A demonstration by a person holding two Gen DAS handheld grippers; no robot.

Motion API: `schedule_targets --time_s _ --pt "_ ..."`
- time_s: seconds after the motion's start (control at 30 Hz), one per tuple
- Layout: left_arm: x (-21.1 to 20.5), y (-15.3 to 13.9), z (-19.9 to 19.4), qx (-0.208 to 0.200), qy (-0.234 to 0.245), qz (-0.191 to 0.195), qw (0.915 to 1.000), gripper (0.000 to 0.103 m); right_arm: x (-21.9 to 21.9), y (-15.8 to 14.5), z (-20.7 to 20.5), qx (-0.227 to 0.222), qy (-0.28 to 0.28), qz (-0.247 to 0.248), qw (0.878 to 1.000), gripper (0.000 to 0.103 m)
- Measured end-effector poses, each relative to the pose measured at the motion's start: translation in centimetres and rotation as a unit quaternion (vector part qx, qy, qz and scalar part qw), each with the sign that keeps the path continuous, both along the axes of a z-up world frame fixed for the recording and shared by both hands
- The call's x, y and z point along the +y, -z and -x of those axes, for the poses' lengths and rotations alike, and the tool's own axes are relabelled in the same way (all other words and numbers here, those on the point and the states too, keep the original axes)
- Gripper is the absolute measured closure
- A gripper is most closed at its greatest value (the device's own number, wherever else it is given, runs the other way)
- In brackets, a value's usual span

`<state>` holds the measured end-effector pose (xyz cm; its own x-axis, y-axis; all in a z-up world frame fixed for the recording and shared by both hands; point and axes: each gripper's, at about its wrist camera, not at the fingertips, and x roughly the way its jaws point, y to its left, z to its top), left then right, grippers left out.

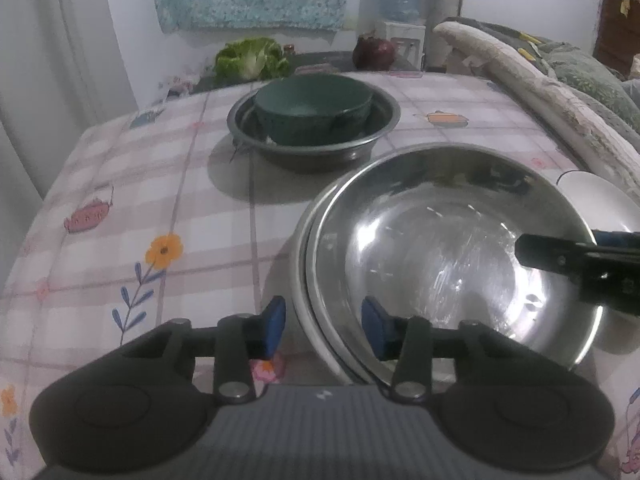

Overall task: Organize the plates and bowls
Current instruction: 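Lower the basin into the other basin and open both grippers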

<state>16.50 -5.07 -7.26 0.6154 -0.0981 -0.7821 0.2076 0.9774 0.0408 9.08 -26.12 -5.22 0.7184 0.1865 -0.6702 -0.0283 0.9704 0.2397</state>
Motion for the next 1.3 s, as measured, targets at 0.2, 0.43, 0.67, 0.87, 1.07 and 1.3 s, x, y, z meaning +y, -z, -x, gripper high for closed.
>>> schedule_targets --time_s 0.2,0.43,0.67,0.87,1.07,1.3 --pt "2.0 -0.1 -0.1 -0.001 -0.017 0.016 0.9997 0.065 1.1 -0.2 -0.2 0.006 -0.021 0.012 1.000 0.045" --pt "4.4 -0.7 -0.2 -0.006 -0.040 0.031 0.9987 0.064 3.4 -0.6 -0.5 -0.001 -0.059 0.015 0.998 0.045" --pt "5.5 -0.8 0.2 -0.003 -0.035 0.039 0.9986 0.062 2.0 -1.2 -1.1 -0.016 -0.019 0.025 0.999 0.046" --pt "5.5 -0.5 0.3 0.004 -0.028 0.048 0.9984 0.061 4.7 -1.0 -1.0 -0.018 -0.053 0.064 0.996 0.036" --pt "5.6 -0.6 0.4 0.000 -0.021 0.047 0.9987 0.052 4.2 -1.2 -1.1 -0.027 -0.037 0.062 0.997 0.037" --pt "5.3 -0.1 0.4 0.007 -0.017 0.053 0.9984 0.052 5.8 -1.0 -0.8 -0.037 -0.072 0.091 0.993 0.032"
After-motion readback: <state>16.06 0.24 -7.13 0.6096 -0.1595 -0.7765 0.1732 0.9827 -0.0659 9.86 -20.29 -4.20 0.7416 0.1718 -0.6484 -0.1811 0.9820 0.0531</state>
